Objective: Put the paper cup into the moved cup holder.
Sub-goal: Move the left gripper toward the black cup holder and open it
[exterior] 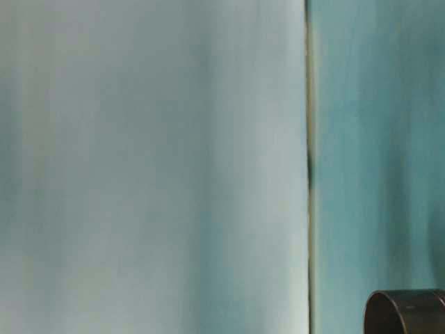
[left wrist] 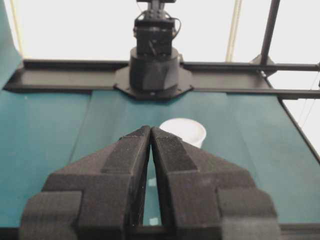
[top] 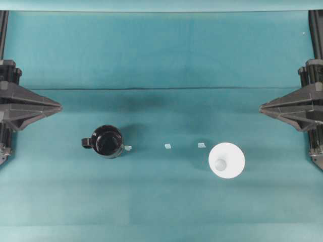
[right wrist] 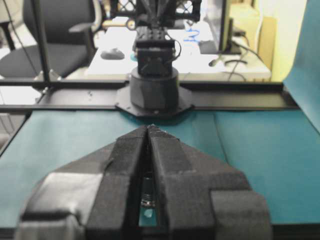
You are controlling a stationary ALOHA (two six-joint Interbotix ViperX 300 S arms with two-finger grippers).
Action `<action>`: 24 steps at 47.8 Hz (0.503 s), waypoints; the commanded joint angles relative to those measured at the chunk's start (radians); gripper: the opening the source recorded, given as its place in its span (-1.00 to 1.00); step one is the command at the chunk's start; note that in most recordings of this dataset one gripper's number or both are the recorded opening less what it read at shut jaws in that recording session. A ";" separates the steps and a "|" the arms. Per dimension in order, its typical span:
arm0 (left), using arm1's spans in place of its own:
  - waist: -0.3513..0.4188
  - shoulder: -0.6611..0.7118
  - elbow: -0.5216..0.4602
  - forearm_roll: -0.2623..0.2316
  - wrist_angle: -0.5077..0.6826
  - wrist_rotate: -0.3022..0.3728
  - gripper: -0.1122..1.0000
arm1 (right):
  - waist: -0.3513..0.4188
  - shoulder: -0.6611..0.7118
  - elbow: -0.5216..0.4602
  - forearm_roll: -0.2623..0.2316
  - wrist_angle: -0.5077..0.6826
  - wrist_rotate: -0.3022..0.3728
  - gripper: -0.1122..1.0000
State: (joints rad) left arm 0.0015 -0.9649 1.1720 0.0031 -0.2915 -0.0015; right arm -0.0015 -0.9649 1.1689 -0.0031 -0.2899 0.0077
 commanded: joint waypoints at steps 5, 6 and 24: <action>-0.026 0.044 -0.015 0.009 0.072 -0.048 -0.66 | 0.002 0.034 -0.018 0.006 0.043 -0.003 -0.55; -0.026 0.048 -0.017 0.009 0.078 -0.054 -0.71 | 0.000 0.038 -0.023 0.006 0.055 -0.003 -0.59; -0.028 0.080 -0.023 0.009 0.287 -0.077 -0.80 | -0.002 0.069 -0.051 0.006 0.206 -0.002 -0.76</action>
State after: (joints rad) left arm -0.0245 -0.9050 1.1674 0.0107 -0.0706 -0.0782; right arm -0.0015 -0.9004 1.1413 0.0000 -0.0905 0.0077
